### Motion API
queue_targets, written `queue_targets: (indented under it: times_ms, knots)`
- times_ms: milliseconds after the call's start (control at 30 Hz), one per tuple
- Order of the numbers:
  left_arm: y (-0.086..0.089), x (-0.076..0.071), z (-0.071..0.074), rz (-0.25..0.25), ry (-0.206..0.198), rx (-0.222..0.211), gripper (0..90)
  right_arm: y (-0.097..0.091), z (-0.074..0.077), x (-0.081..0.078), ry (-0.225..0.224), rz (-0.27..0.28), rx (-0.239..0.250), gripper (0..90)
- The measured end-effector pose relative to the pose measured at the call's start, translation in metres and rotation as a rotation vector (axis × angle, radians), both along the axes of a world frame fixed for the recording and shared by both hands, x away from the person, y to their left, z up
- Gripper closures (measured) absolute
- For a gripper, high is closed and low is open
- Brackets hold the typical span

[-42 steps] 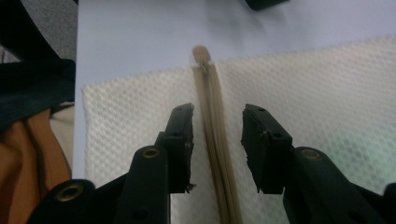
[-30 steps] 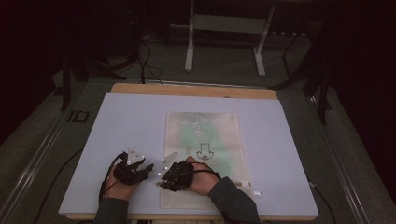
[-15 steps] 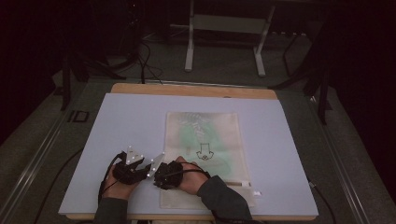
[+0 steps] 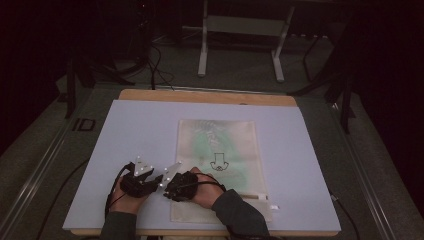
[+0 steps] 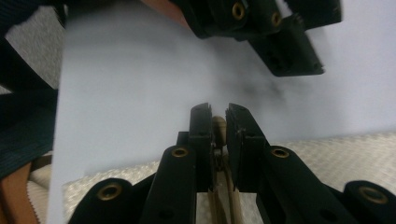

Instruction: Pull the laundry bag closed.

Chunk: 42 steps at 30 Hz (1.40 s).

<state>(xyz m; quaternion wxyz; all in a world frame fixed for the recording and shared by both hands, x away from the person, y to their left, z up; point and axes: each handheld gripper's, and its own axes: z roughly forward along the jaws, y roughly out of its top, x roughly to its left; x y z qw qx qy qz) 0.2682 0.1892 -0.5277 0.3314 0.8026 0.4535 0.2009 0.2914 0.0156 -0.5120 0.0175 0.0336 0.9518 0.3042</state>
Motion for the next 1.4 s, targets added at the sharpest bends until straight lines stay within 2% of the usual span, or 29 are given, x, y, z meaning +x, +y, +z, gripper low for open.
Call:
queue_targets:
  times_ms: [100, 200, 333, 367, 400, 433, 467, 500, 567, 667, 700, 767, 900, 933, 1033, 1100, 1167, 1300, 1400]
  knots:
    - [-0.001, 0.000, 0.000, -0.003, 0.000, -0.001, 55.2, -0.007, 0.004, -0.001, 0.002, 0.013, 0.038, 84.0]
    - [-0.002, -0.001, 0.000, -0.004, -0.002, -0.004, 55.3, -0.014, 0.005, 0.000, 0.000, 0.008, 0.039, 86.4]
    - [-0.002, 0.000, 0.000, -0.005, 0.001, 0.002, 55.2, -0.018, 0.004, 0.000, 0.013, -0.004, 0.037, 83.5]
    - [-0.002, 0.000, 0.000, -0.004, 0.001, 0.001, 55.2, -0.014, 0.004, 0.000, 0.016, 0.005, 0.031, 79.1]
    - [-0.002, 0.000, 0.000, -0.004, 0.001, 0.001, 55.2, -0.014, 0.004, 0.000, 0.016, 0.005, 0.031, 79.1]
    - [-0.002, 0.000, 0.000, -0.004, 0.001, 0.000, 55.2, -0.007, 0.003, -0.001, 0.008, 0.011, 0.013, 75.5]
    - [-0.002, 0.000, 0.000, -0.004, 0.001, 0.001, 55.2, -0.007, 0.003, -0.001, 0.008, 0.011, 0.013, 75.5]
    - [-0.001, 0.000, 0.000, -0.002, 0.002, -0.001, 55.1, 0.000, 0.001, -0.002, -0.013, 0.018, -0.010, 74.3]
    - [0.000, 0.000, 0.000, -0.002, 0.000, 0.001, 55.2, 0.005, -0.003, -0.003, -0.015, 0.026, -0.029, 73.0]
    - [0.000, 0.000, 0.000, -0.002, 0.000, -0.001, 55.1, 0.009, -0.006, -0.003, -0.029, 0.020, -0.049, 73.9]
    - [0.000, 0.000, 0.000, 0.000, 0.000, -0.004, 55.1, 0.009, -0.006, -0.002, -0.029, 0.019, -0.046, 80.9]
    - [0.000, 0.000, 0.000, -0.001, 0.000, -0.004, 55.1, 0.009, -0.006, -0.001, -0.037, 0.013, -0.048, 80.8]
    - [0.000, 0.000, 0.000, 0.002, -0.001, -0.005, 55.1, 0.004, 0.000, -0.002, -0.027, -0.002, 0.010, 81.1]
    - [0.000, 0.000, 0.000, 0.002, -0.001, -0.005, 55.0, 0.004, 0.000, -0.002, -0.027, -0.002, 0.010, 81.1]
    - [0.000, 0.000, 0.000, 0.001, -0.001, -0.003, 55.0, -0.006, 0.008, -0.002, -0.027, -0.009, 0.055, 81.0]
    - [0.000, 0.000, 0.000, 0.000, 0.000, -0.001, 55.0, -0.008, 0.009, -0.002, -0.030, -0.008, 0.062, 81.1]
    - [0.000, -0.001, 0.000, -0.001, -0.002, 0.000, 55.0, -0.019, 0.009, -0.003, -0.027, -0.005, 0.077, 81.2]
    - [-0.002, -0.001, 0.000, -0.006, 0.000, -0.006, 55.0, -0.032, 0.005, -0.002, -0.008, -0.014, 0.069, 80.8]
    - [-0.003, -0.001, 0.000, -0.013, 0.001, -0.007, 55.3, -0.034, 0.002, -0.001, -0.001, -0.017, 0.060, 80.7]
